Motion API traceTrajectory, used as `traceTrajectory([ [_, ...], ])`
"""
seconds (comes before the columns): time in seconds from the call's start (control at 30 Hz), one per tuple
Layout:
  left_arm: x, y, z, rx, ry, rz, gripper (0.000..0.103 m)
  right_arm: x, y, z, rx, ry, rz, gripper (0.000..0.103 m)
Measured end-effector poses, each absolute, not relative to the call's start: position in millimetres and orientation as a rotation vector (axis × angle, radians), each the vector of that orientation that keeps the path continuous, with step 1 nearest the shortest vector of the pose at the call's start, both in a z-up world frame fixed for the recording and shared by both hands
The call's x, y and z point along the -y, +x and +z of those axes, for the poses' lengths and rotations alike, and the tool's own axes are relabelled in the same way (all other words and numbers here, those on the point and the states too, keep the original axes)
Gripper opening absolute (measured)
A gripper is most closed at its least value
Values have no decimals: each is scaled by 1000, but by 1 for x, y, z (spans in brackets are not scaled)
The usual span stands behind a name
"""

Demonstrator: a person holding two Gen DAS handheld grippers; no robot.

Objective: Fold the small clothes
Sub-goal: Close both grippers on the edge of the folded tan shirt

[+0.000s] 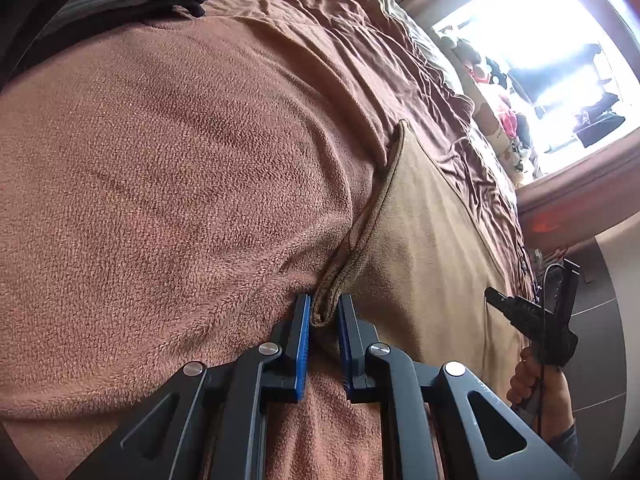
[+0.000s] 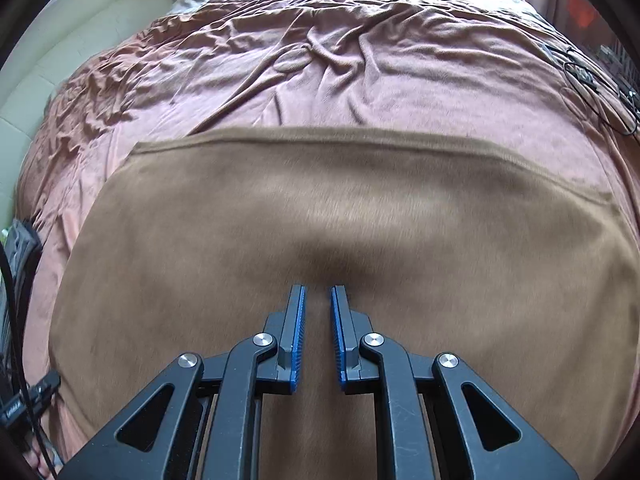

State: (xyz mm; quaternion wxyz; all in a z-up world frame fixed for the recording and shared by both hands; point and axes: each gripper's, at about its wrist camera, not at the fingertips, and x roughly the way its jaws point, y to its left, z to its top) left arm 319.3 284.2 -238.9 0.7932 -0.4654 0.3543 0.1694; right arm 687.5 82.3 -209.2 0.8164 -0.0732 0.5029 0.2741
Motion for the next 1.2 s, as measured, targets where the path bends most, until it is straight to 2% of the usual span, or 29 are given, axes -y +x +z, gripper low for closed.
traceTrajectory([
  [0.77, -285, 324, -244, -772, -1017, 362, 14, -132, 773, -216, -1058, -194, 526, 9],
  [1.2, -285, 325, -244, -779, -1005, 362, 14, -91, 686, -178, -1023, -211, 638, 9],
])
